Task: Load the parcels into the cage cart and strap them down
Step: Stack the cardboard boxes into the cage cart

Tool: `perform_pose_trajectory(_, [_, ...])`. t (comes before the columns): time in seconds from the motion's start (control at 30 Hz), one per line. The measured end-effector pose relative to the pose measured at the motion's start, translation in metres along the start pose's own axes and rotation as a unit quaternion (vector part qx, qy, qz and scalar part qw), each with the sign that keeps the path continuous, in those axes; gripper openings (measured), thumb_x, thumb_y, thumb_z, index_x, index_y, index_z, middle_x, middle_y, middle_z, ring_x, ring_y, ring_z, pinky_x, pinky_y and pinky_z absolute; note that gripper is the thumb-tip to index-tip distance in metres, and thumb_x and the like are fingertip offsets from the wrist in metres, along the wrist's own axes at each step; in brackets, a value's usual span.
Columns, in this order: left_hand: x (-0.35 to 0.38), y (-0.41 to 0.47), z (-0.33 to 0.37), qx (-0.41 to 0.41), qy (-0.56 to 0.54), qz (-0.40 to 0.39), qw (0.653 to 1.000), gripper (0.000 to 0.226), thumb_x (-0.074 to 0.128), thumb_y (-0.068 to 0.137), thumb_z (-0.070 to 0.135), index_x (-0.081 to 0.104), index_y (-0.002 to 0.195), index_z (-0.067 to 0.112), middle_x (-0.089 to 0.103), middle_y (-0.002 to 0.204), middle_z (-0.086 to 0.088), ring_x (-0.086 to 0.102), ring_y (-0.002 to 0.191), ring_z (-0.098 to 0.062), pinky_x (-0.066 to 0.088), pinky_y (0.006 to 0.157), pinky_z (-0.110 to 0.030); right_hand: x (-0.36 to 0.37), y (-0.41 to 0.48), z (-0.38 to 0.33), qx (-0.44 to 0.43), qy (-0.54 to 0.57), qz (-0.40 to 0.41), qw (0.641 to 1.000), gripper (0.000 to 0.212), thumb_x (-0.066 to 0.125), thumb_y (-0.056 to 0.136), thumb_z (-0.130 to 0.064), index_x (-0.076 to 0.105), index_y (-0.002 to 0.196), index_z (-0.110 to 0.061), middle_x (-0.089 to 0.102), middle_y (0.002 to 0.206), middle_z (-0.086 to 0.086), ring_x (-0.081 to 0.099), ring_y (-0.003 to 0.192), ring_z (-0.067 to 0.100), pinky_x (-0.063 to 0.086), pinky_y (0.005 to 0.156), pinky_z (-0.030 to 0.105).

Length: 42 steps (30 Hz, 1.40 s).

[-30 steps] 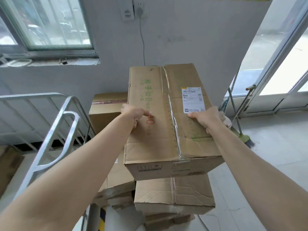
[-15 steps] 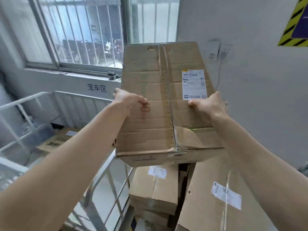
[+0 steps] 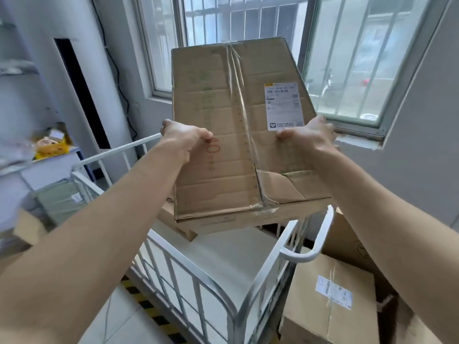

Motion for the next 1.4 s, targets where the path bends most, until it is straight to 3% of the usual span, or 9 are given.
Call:
perform_pose_trajectory(0.2, [-0.028,0.067,-0.039,-0.037,-0.025,0.034,0.998,0.077,0.086,0.062,0.022,0.036,0.118,0.005,0.051,0.117,-0.009,0.052,0.107,-0.022,0.042,0.080,-0.030,0.086,0.034,-0.036,-0.016,-0.027,-0.038,0.999,0.099,0.077,0.068,-0.051,0.028,0.143,-0.009,0.031,0.147,0.016,0.029,0.136,0.031,0.022,0.108,0.048])
perform_pose_trajectory(0.33, [-0.025,0.125,-0.087,-0.093,-0.012,0.060,0.994,0.131,0.085,0.007,0.055,0.052,0.125,0.009,0.061,0.118,-0.006,0.057,0.109,-0.023,0.047,0.094,-0.039,0.139,0.066,-0.042,-0.026,-0.046,-0.070,0.996,0.102,0.078,0.068,-0.051,0.025,0.144,-0.009,0.032,0.145,0.017,0.029,0.135,0.032,0.022,0.108,0.047])
perform_pose_trajectory(0.5, [-0.025,0.155,-0.116,-0.120,-0.056,0.094,0.987,0.092,0.083,0.067,0.013,0.025,0.138,-0.002,0.043,0.137,-0.011,0.046,0.124,-0.022,0.038,0.094,-0.027,0.214,0.108,-0.050,-0.040,-0.074,-0.126,0.988,0.094,0.077,0.069,-0.051,0.031,0.139,-0.008,0.034,0.144,0.017,0.030,0.135,0.033,0.023,0.109,0.047])
perform_pose_trajectory(0.73, [-0.026,0.225,-0.183,-0.170,-0.070,0.127,0.975,0.108,0.086,0.061,0.011,0.015,0.143,-0.001,0.041,0.140,-0.016,0.050,0.120,-0.024,0.048,0.097,-0.037,0.321,0.154,-0.047,-0.029,-0.119,-0.168,0.978,0.094,0.078,0.067,-0.050,0.033,0.139,-0.009,0.037,0.142,0.018,0.032,0.134,0.033,0.026,0.110,0.047])
perform_pose_trajectory(0.83, [-0.019,0.263,-0.218,-0.211,-0.098,0.107,0.967,0.073,0.081,0.068,0.004,0.036,0.125,-0.005,0.051,0.130,-0.011,0.055,0.102,-0.018,0.050,0.084,-0.032,0.373,0.176,-0.048,-0.023,-0.143,-0.177,0.973,0.091,0.077,0.068,-0.050,0.034,0.139,-0.011,0.037,0.143,0.016,0.032,0.135,0.032,0.024,0.108,0.046])
perform_pose_trajectory(0.87, [-0.020,0.279,-0.231,-0.224,-0.104,0.103,0.964,0.066,0.083,0.063,0.006,0.043,0.115,-0.005,0.055,0.123,-0.008,0.057,0.094,-0.015,0.050,0.077,-0.030,0.393,0.183,-0.048,-0.021,-0.150,-0.184,0.971,0.090,0.076,0.069,-0.050,0.034,0.139,-0.011,0.037,0.143,0.016,0.031,0.135,0.031,0.024,0.108,0.045])
perform_pose_trajectory(1.0, [-0.031,0.377,-0.332,-0.284,-0.078,0.123,0.948,0.122,0.085,-0.004,0.026,0.055,0.113,0.005,0.067,0.109,-0.009,0.068,0.085,-0.021,0.058,0.073,-0.039,0.487,0.209,-0.047,0.004,-0.185,-0.208,0.960,0.088,0.075,0.071,-0.050,0.034,0.139,-0.012,0.037,0.142,0.015,0.032,0.134,0.030,0.024,0.108,0.045])
perform_pose_trajectory(1.17, [-0.050,0.444,-0.380,-0.331,-0.075,0.142,0.930,0.096,0.089,0.044,0.009,0.033,0.123,0.008,0.053,0.117,-0.012,0.063,0.099,-0.027,0.055,0.081,-0.048,0.625,0.239,-0.042,0.032,-0.214,-0.246,0.945,0.087,0.076,0.069,-0.050,0.037,0.137,-0.014,0.040,0.139,0.014,0.036,0.131,0.030,0.026,0.106,0.044])
perform_pose_trajectory(1.4, [-0.074,0.545,-0.499,-0.394,-0.033,0.174,0.902,0.094,0.086,0.053,0.008,0.029,0.127,0.011,0.046,0.125,-0.013,0.060,0.104,-0.029,0.055,0.081,-0.048,0.798,0.265,-0.016,0.042,-0.219,-0.301,0.927,0.083,0.076,0.070,-0.045,0.038,0.137,-0.013,0.041,0.138,0.013,0.038,0.130,0.030,0.028,0.103,0.043])
Point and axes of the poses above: each hand's wrist, its own y-axis towards the middle knuckle, its own x-axis out of the palm, z = x × y, the point moved 10 cm from there along y, towards the middle knuckle
